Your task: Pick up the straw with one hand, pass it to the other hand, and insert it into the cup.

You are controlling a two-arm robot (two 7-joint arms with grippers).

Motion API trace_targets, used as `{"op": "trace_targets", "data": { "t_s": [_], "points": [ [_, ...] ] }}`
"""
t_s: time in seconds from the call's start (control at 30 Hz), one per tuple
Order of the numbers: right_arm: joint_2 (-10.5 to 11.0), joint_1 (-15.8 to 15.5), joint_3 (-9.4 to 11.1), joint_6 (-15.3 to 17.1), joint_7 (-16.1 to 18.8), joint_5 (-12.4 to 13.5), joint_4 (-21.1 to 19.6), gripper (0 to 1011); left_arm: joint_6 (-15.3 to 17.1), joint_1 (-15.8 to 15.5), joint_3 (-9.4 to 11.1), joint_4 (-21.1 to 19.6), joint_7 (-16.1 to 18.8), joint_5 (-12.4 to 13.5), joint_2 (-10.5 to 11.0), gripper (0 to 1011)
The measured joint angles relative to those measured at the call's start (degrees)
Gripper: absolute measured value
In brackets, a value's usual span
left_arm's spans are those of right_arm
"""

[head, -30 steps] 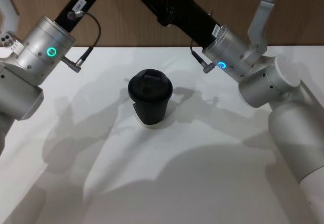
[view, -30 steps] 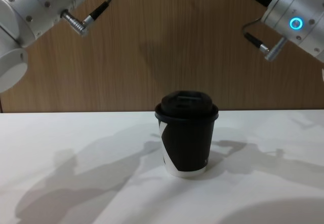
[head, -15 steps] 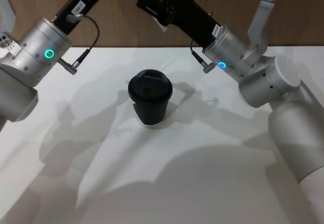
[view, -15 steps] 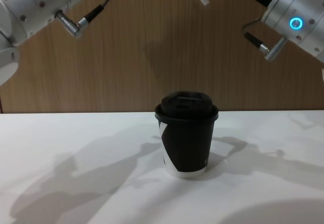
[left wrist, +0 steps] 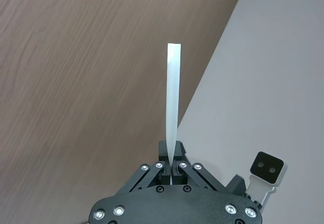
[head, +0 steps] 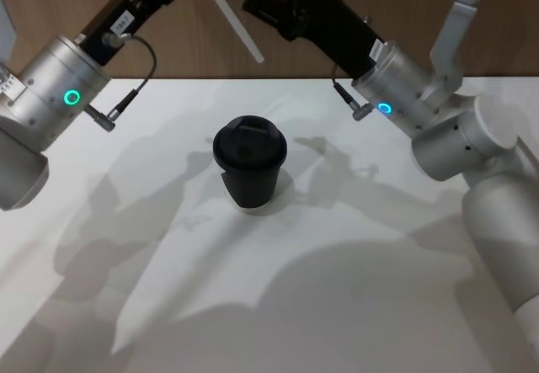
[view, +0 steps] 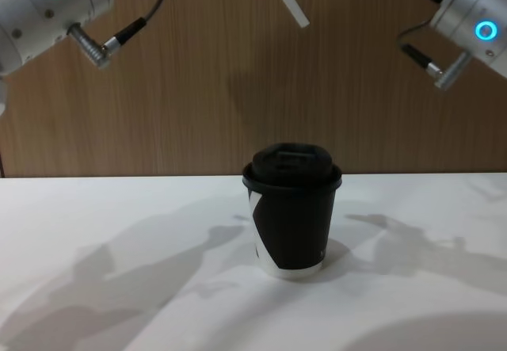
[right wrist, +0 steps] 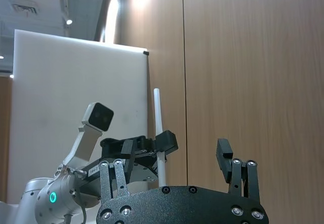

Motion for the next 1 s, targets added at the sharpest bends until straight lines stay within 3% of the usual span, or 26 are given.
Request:
{"op": "trace_targets", "data": {
  "t_s": [0.5, 1.0],
  "points": [
    [3.9, -5.3, 0.8, 2.0, -3.1, 0.5, -7.2, 1001, 0.2, 0.8, 1.1, -1.7, 1.4, 1.1, 2.5, 18],
    [6.1, -8.7, 0.9, 3.2, -5.7, 0.4, -10.8, 1001, 0.8, 1.2, 2.9, -3.4, 2.6, 3.4, 5.5, 18]
  ]
}}
